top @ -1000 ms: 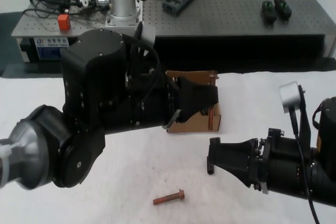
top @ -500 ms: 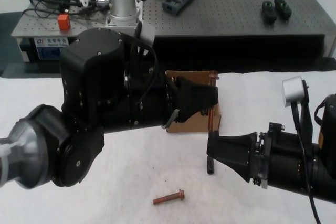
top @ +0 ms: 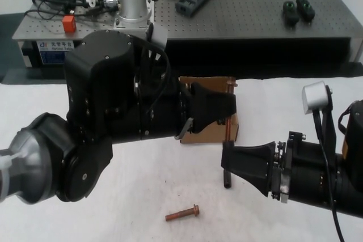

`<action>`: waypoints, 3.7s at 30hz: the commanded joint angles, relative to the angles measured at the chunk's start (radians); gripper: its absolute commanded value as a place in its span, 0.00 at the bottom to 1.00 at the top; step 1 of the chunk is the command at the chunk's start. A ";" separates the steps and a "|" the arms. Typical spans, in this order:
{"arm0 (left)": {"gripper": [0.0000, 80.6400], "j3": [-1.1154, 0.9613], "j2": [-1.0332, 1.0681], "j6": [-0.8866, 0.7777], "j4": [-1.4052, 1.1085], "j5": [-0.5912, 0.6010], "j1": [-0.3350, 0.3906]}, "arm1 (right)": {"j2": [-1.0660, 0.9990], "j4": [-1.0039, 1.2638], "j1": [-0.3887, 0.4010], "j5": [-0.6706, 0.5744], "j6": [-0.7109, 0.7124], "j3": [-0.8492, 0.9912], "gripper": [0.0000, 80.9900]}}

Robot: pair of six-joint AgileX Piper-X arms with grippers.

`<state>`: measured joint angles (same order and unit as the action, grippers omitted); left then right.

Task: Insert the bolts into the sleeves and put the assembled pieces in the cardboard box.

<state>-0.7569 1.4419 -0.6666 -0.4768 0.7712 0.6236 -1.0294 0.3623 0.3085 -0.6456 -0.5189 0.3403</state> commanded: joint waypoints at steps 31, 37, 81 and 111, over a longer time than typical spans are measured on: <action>0.62 -0.001 -0.014 0.111 0.086 -0.281 0.000 | -0.243 -0.216 -0.156 0.429 0.332 0.352 0.01; 0.62 -0.001 -0.014 0.174 0.253 -0.432 0.000 | -0.594 -0.432 -0.146 0.524 0.443 0.720 0.01; 0.62 -0.001 -0.014 0.313 0.371 -0.597 0.000 | -0.724 -1.084 0.011 0.591 0.341 0.762 0.41; 0.53 -0.043 0.066 0.700 0.755 -0.444 0.000 | -0.816 -0.994 0.002 0.600 0.382 0.761 0.01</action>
<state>-0.7569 1.4478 -0.0567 0.1875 0.2662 0.6209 -1.8685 -0.6132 0.3178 -0.0310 -0.1857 1.0984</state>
